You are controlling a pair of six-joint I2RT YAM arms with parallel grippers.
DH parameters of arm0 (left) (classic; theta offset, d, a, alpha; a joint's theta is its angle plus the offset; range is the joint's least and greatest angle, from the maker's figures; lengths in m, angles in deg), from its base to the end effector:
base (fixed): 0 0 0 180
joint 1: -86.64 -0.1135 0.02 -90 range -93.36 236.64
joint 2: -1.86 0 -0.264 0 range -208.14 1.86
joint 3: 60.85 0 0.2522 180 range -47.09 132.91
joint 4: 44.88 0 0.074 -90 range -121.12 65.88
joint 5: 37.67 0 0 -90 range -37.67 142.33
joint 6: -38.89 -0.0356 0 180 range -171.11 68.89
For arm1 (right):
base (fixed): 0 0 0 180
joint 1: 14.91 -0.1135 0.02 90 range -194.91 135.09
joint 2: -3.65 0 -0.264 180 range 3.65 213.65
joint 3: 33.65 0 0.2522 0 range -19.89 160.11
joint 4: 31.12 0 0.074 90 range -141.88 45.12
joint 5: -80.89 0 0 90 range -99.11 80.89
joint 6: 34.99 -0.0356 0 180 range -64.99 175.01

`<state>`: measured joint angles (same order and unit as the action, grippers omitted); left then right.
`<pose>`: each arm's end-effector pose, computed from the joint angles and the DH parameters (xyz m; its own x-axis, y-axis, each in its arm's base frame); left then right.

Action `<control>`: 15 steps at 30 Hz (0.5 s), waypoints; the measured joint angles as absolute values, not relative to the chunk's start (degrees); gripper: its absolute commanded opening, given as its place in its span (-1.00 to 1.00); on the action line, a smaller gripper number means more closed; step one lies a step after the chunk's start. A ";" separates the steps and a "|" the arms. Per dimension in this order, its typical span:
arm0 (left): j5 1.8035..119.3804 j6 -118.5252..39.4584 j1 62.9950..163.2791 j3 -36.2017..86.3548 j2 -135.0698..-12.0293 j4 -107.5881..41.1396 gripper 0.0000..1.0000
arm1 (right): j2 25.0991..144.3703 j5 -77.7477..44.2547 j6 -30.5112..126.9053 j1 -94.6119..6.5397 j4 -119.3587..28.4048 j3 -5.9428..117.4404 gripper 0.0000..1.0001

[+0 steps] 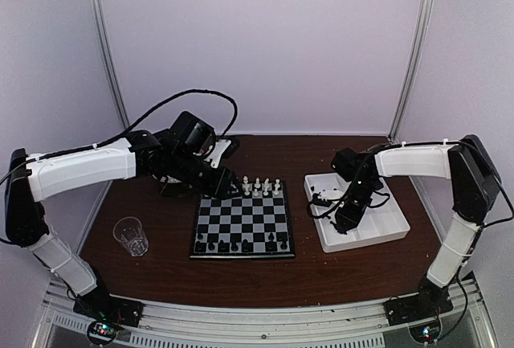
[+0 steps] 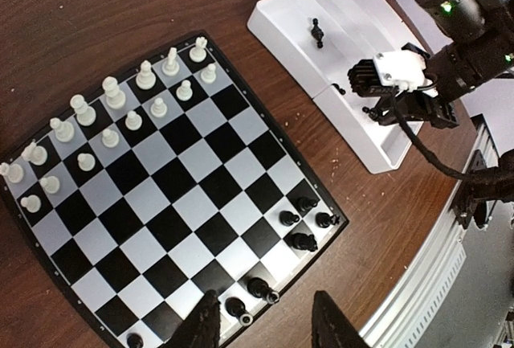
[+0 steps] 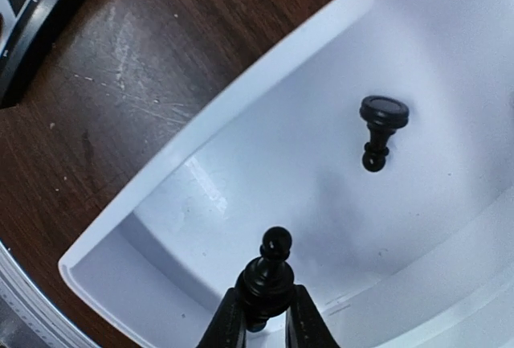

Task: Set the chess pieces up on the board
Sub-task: Pick up the bishop from the storage box.

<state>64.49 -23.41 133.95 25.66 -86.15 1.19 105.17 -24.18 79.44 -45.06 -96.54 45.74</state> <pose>0.2225 -0.2523 0.2904 -0.8219 0.2208 -0.5251 0.4889 0.7466 -0.4513 0.2643 0.1642 0.1689 -0.5820 -0.7999 -0.1464 -0.8076 0.5476 0.2188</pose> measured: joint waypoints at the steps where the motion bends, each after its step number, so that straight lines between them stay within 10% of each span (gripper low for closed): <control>1: 64.87 -23.10 134.10 25.66 -86.76 0.34 -0.21 | 104.18 -24.20 79.61 -45.06 -96.56 45.76 -0.92; 15: 79.25 -11.93 138.32 31.01 -103.33 -18.76 -0.22 | 91.35 -32.92 83.26 -45.24 -100.87 50.00 -0.91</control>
<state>79.25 -11.93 138.32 31.01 -103.33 -18.76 91.35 -32.92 83.26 -45.24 -100.87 50.00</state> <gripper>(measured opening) 0.392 0.128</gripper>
